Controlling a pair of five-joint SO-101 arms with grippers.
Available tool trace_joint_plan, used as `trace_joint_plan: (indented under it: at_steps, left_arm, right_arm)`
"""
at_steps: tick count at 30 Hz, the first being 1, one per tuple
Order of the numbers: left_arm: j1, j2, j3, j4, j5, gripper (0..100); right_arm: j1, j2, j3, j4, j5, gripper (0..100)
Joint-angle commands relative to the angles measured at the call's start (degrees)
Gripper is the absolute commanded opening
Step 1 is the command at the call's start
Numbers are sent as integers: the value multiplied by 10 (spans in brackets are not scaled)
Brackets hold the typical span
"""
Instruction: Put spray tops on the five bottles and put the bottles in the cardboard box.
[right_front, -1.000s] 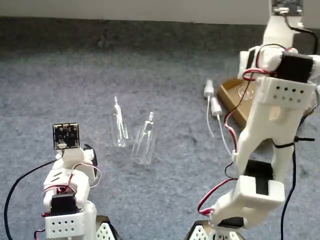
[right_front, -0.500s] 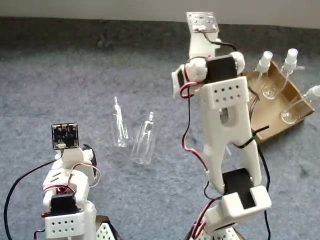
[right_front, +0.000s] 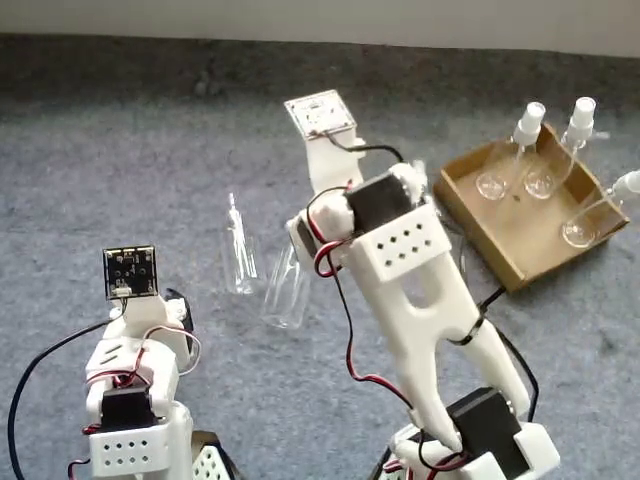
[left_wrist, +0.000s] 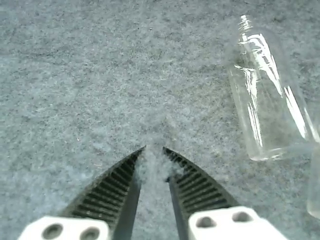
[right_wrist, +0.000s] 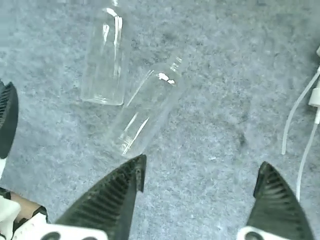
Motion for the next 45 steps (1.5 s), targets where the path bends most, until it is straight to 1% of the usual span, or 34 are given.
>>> trace_joint_plan:
  at_steps: [1, 4, 9, 15, 18, 28, 31, 34, 38, 42, 44, 45]
  left_arm:
    - [-3, -7, -37, -11, -4, 11]
    - [-2, -7, -36, -11, -4, 11]
    - [-2, -7, -36, -11, -4, 11]
    - [-2, -7, -36, -11, -4, 11]
    - [-2, -7, -35, -11, -4, 11]
    - [-1, -7, -34, -11, -4, 11]
    - [-1, -7, -34, -11, -4, 11]
    - [-1, -7, -33, -11, -4, 11]
    - [-1, -7, -33, -11, -4, 11]
    - [-1, -7, -32, -11, -4, 11]
    - [-1, -7, -32, -11, -4, 11]
    - [-1, -7, -32, -11, -4, 11]
  right_arm:
    - [-8, -26, 69, -108, -67, 307]
    - [-8, -26, 125, -189, -130, 307]
    - [-15, -25, 204, -335, -176, 307]
    - [-56, -25, 267, -434, -226, 307]
    - [-73, -24, 278, -473, -229, 307]
    - [-70, -23, 385, -562, -229, 307]
    - [-58, -13, 399, -589, -229, 308]
    - [-33, 39, 387, -582, -229, 308]
    - [-33, 114, 334, -561, -229, 307]
    - [-9, 147, 287, -498, -229, 306]
    - [7, 149, 264, -451, -222, 276]
    - [20, 149, 254, -431, -201, 250]
